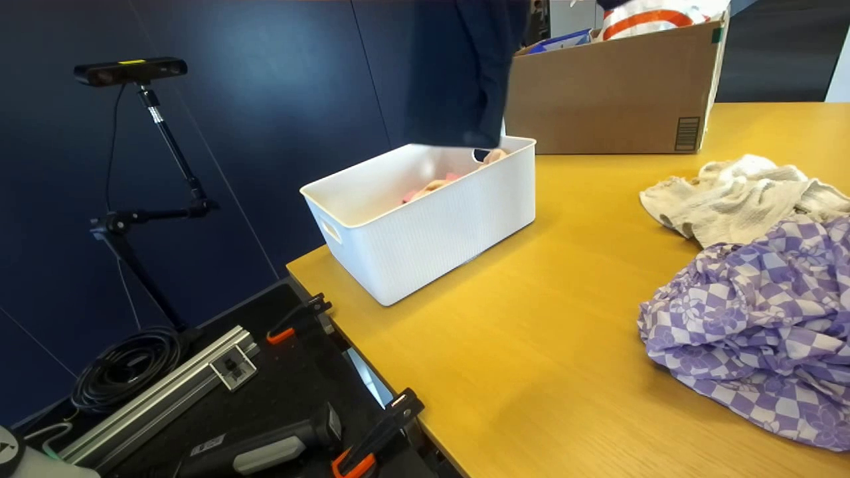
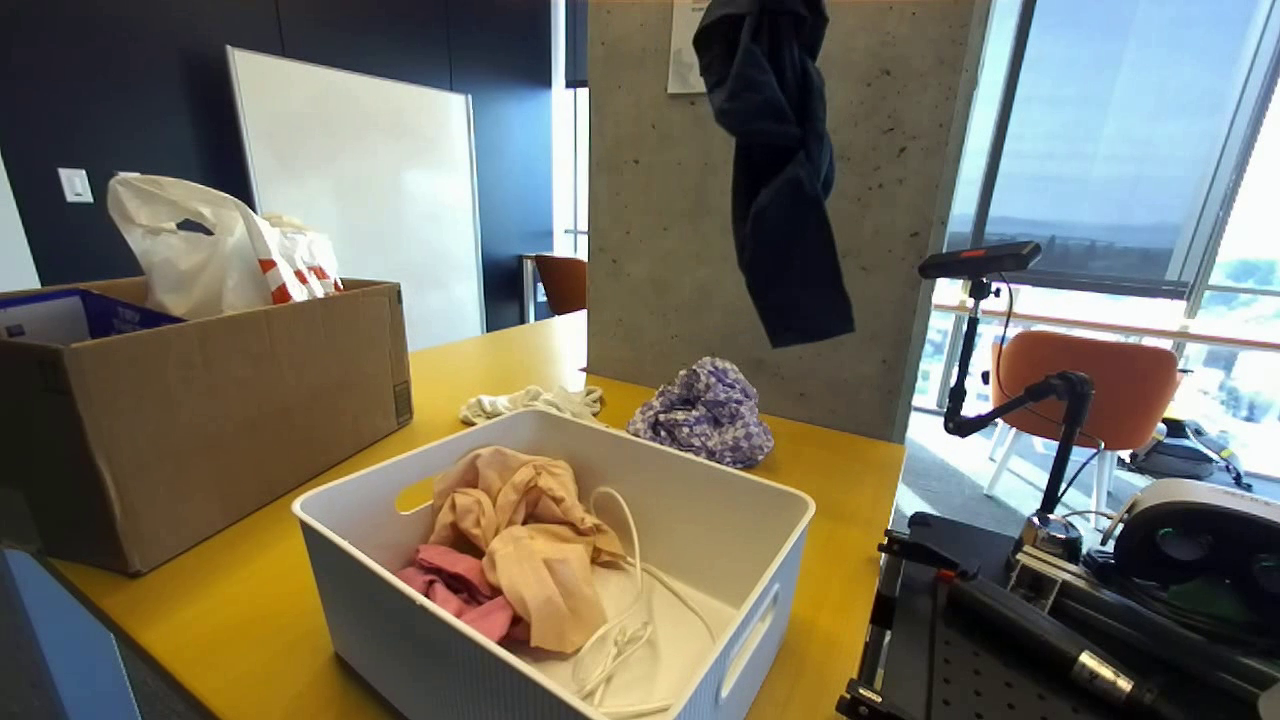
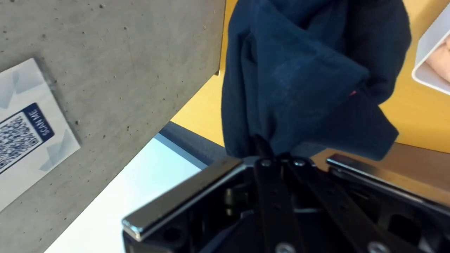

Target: Remove the objects inside the basket

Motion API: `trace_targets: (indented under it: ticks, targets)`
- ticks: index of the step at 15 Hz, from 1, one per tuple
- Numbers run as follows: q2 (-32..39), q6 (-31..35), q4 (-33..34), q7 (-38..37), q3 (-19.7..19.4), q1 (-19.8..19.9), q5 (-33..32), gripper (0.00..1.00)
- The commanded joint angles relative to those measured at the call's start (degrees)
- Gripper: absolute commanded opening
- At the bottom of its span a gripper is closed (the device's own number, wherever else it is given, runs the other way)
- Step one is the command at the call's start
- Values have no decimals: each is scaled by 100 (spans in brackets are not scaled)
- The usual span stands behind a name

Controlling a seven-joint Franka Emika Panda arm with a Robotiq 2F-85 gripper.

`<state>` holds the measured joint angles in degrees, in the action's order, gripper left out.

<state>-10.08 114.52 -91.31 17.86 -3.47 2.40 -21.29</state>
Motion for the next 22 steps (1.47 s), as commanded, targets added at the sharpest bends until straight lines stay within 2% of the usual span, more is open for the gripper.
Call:
trace_targets:
  ticks: [1,8,13,22]
  targets:
    - [98,880,-795,-239,29,-58,287,1]
    - [871,2696,-2088,-299,195,-215,1071,1]
    - [1186,3626,-2798,-230,165,-100,1496,1]
    - [2215,4296,-2728,-649,-22,224,1518,1]
